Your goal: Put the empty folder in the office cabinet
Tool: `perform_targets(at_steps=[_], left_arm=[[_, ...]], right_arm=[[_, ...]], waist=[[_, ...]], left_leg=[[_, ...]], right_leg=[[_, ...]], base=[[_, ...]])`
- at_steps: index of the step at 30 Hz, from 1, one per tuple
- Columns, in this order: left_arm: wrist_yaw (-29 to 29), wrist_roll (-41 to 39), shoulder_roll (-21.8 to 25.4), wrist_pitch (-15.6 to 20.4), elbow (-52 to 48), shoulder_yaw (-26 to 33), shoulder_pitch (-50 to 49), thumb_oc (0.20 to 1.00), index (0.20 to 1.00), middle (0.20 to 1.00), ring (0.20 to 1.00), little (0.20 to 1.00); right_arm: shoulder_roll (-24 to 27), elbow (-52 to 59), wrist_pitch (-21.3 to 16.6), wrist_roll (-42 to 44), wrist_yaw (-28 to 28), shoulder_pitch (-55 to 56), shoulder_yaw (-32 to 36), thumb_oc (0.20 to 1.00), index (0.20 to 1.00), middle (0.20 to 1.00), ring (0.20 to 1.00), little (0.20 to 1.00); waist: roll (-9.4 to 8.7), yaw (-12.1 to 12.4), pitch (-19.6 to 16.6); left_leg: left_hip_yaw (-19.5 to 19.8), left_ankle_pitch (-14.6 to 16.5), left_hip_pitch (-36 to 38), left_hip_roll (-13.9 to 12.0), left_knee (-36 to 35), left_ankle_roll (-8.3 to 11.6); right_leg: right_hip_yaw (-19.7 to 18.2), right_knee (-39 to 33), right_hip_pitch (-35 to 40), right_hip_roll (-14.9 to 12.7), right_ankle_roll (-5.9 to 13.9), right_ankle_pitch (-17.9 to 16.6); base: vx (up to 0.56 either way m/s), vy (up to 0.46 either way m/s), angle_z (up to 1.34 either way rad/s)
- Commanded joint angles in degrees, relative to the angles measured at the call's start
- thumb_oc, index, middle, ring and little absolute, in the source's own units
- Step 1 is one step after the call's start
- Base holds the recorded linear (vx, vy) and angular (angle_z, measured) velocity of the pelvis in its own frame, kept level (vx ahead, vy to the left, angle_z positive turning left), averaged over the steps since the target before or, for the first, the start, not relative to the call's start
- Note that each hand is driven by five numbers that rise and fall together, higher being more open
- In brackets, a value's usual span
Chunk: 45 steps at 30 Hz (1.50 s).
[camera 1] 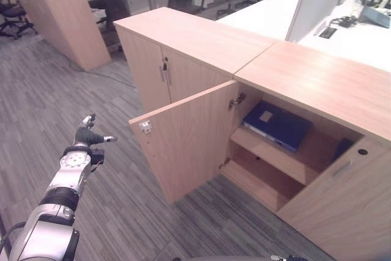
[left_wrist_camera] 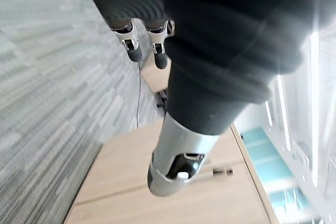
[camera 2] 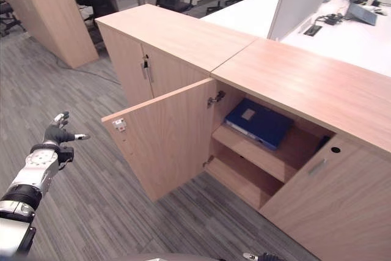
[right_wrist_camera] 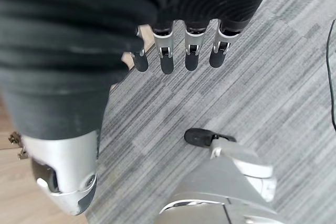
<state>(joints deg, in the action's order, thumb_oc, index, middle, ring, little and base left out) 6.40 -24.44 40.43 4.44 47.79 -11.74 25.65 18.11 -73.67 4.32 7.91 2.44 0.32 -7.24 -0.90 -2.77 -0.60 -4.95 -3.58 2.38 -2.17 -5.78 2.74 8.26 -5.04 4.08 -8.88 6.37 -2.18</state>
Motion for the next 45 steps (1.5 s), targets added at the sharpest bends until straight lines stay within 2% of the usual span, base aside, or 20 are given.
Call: perform_targets(at_steps=[1, 13, 19, 32, 34, 38, 41, 44, 45], left_arm=[[-0.87, -4.18, 0.33, 2.23, 5.87, 0.60, 12.40, 1.000, 1.000, 1.000, 1.000, 1.000], [-7.93, -6.21, -5.61, 1.40, -0.07, -7.66, 15.39, 1.000, 1.000, 1.000, 1.000, 1.000], [-8.14, -4.54, -8.58, 1.12, 1.54, -9.33, 16.45, 1.000, 1.000, 1.000, 1.000, 1.000], [-9.43, -4.63, -17.73, 0.90, -4.12, -12.08, 10.02, 1.000, 1.000, 1.000, 1.000, 1.000], [-9.65, -2.77, -20.09, 1.14, -10.56, -13.59, 5.76, 1.000, 1.000, 1.000, 1.000, 1.000], [-15.95, -13.52, -20.16, -0.61, -26.42, -15.33, -6.73, 1.000, 1.000, 1.000, 1.000, 1.000], [-19.79, -18.57, -18.71, -2.79, -35.95, -19.10, -12.75, 1.000, 1.000, 1.000, 1.000, 1.000], [-23.10, -20.98, -16.60, -4.85, -41.28, -22.23, -16.30, 1.000, 1.000, 1.000, 1.000, 1.000], [-24.26, -20.87, -15.91, -5.98, -42.43, -23.99, -17.01, 1.000, 1.000, 1.000, 1.000, 1.000]], right_arm=[[2.42, -1.72, -0.41, 1.62, -0.10, -2.12, -1.83, 1.000, 1.000, 1.000, 1.000, 1.000], [1.46, -3.00, 0.21, 0.72, 1.52, -2.72, -1.71, 1.000, 1.000, 1.000, 1.000, 1.000], [1.16, -3.74, 0.30, 0.39, 1.74, -2.52, -2.08, 1.000, 1.000, 1.000, 1.000, 1.000], [0.28, -3.19, 0.32, 0.49, 1.40, -2.70, -2.20, 1.000, 1.000, 1.000, 1.000, 1.000], [-0.11, -2.99, 0.26, 0.68, 0.84, -3.46, -1.78, 1.000, 1.000, 1.000, 1.000, 1.000], [-0.78, -2.65, 0.53, -1.18, 0.90, -4.12, -1.39, 1.000, 1.000, 1.000, 1.000, 1.000], [-1.36, -3.64, 0.73, -3.23, 1.33, -4.08, -1.61, 1.000, 1.000, 1.000, 1.000, 1.000], [-1.50, -5.18, 1.11, -10.05, 2.28, -4.31, -4.88, 1.000, 1.000, 1.000, 1.000, 1.000], [-2.27, -6.48, 1.88, -15.05, 3.32, -5.10, -8.32, 1.000, 1.000, 1.000, 1.000, 1.000]], waist=[[-0.04, -0.03, 0.04], [-1.74, -1.64, 0.48], [-2.45, -2.08, 0.47], [-3.67, -2.03, 0.51], [-3.88, -1.60, 1.01], [-3.89, -0.74, 1.61], [-3.74, -0.12, 2.03], [-3.80, 0.56, 2.42], [-3.91, 1.09, 2.56]], left_leg=[[0.41, 6.99, 1.68, 2.03, 0.78, -1.93], [-2.35, 7.78, 2.03, 3.32, 0.78, -3.34], [-2.66, 7.89, 2.00, 3.36, 0.78, -3.51], [-2.45, 8.03, 1.91, 3.32, 0.78, -3.70], [-2.02, 8.01, 1.68, 3.29, 0.78, -3.76], [-1.60, 8.26, 1.47, 3.45, 0.78, -3.89], [-1.21, 8.36, 1.36, 3.57, 0.78, -4.08], [-1.05, 8.39, 1.26, 3.61, 0.78, -4.19], [-0.92, 8.42, 1.18, 3.63, 0.78, -4.28]], right_leg=[[1.11, 3.99, -3.44, -5.56, 5.76, -1.54], [0.01, 3.37, -5.33, -6.60, 7.06, -4.53], [0.01, 2.97, -5.44, -6.65, 7.15, -4.88], [0.69, 2.59, -5.15, -6.62, 6.95, -4.74], [1.08, 2.66, -5.14, -6.53, 6.76, -4.49], [1.32, 2.60, -5.03, -6.44, 6.68, -4.43], [1.38, 2.67, -4.98, -6.45, 6.65, -4.52], [1.48, 2.59, -4.82, -6.52, 6.63, -4.59], [1.67, 2.54, -4.69, -6.58, 6.64, -4.71]], base=[[-0.03, 0.052, -0.21], [-0.03, 0.026, -0.12], [-0.01, -0.003, -0.02], [0.00, 0.000, 0.00], [0.00, 0.000, 0.00], [0.00, 0.000, 0.00], [0.00, 0.000, 0.00], [0.00, 0.000, -0.01], [0.00, -0.010, -0.04]])
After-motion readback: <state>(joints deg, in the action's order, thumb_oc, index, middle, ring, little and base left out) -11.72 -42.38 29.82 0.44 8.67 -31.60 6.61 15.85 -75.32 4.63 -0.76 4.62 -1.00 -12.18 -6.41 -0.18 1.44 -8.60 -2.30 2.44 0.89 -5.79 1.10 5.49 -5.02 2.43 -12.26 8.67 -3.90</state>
